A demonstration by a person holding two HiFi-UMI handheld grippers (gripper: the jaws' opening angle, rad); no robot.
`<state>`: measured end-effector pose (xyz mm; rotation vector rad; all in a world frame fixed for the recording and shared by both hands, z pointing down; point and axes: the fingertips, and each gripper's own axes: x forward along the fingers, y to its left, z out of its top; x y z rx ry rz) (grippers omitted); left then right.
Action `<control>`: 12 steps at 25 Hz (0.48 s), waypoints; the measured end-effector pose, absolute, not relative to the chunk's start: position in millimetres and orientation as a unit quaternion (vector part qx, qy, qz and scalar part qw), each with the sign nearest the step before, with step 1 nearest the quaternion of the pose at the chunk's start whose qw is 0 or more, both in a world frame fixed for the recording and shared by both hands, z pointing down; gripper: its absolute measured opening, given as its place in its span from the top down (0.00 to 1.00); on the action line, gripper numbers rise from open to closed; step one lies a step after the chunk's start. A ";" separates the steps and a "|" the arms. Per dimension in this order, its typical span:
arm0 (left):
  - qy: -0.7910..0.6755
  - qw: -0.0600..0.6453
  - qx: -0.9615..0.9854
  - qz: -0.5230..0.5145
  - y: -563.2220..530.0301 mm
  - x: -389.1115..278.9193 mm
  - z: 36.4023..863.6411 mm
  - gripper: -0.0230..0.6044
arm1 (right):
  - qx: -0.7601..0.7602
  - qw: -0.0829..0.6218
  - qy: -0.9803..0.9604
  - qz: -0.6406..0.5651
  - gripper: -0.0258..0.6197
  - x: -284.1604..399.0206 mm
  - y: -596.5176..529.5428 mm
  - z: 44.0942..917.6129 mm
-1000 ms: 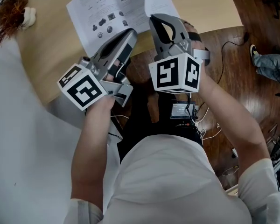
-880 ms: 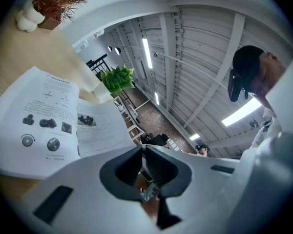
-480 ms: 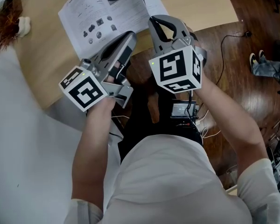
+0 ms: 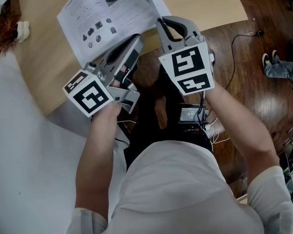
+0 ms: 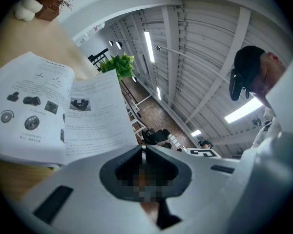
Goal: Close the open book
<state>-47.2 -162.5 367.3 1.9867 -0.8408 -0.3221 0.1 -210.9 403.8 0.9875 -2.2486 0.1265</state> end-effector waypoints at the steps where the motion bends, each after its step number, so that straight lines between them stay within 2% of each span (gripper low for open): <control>1: -0.343 0.462 0.807 -0.131 -162.4 -46.9 367.5 0.96 | 0.382 0.329 -0.861 0.067 0.95 2.2 -212.1 405.0; 12: -0.347 0.469 0.802 -0.127 -163.8 -44.2 369.4 0.96 | 0.393 0.276 -0.856 0.189 0.95 19.9 -219.3 417.1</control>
